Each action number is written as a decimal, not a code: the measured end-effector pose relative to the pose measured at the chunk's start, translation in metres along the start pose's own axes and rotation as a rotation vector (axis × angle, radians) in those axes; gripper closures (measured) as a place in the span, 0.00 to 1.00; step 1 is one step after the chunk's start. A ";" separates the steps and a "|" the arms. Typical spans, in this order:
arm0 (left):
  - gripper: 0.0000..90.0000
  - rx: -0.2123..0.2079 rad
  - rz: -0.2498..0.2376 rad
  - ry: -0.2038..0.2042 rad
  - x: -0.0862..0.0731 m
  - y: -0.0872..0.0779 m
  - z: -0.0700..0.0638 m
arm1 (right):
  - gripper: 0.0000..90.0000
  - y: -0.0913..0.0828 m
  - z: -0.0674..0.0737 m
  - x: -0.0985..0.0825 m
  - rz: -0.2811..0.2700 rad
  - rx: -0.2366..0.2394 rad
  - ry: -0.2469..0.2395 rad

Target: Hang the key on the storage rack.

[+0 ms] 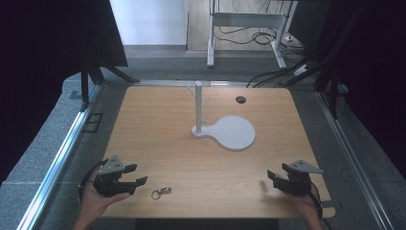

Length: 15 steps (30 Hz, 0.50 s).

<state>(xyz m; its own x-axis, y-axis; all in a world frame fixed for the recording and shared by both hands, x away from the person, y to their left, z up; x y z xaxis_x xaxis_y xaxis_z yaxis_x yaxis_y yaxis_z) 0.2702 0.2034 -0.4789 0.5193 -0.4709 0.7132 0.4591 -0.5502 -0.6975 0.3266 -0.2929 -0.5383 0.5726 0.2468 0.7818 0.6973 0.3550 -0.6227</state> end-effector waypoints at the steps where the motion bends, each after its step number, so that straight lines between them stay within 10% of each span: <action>1: 0.42 -0.010 0.013 0.019 0.002 -0.001 -0.002 | 0.35 0.000 0.000 0.000 0.000 -0.002 0.002; 15: 0.51 -0.075 0.125 0.109 0.009 -0.002 -0.013 | 0.37 0.003 0.003 -0.005 0.020 0.008 -0.004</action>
<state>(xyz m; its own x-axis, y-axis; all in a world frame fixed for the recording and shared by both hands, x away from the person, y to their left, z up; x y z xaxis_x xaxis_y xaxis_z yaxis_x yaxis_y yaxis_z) 0.2644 0.1913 -0.4703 0.4857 -0.6085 0.6276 0.3385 -0.5310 -0.7768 0.3248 -0.2907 -0.5445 0.5847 0.2572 0.7694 0.6822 0.3573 -0.6379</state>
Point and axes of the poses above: each handheld gripper's, and its own axes: y roughly forward along the jaws, x roughly out of its top, z roughly to its left, the point moved 7 cm from there along y, roughly forward along the jaws, and after that the axes turned 2 degrees about z, right-handed, at the moved point
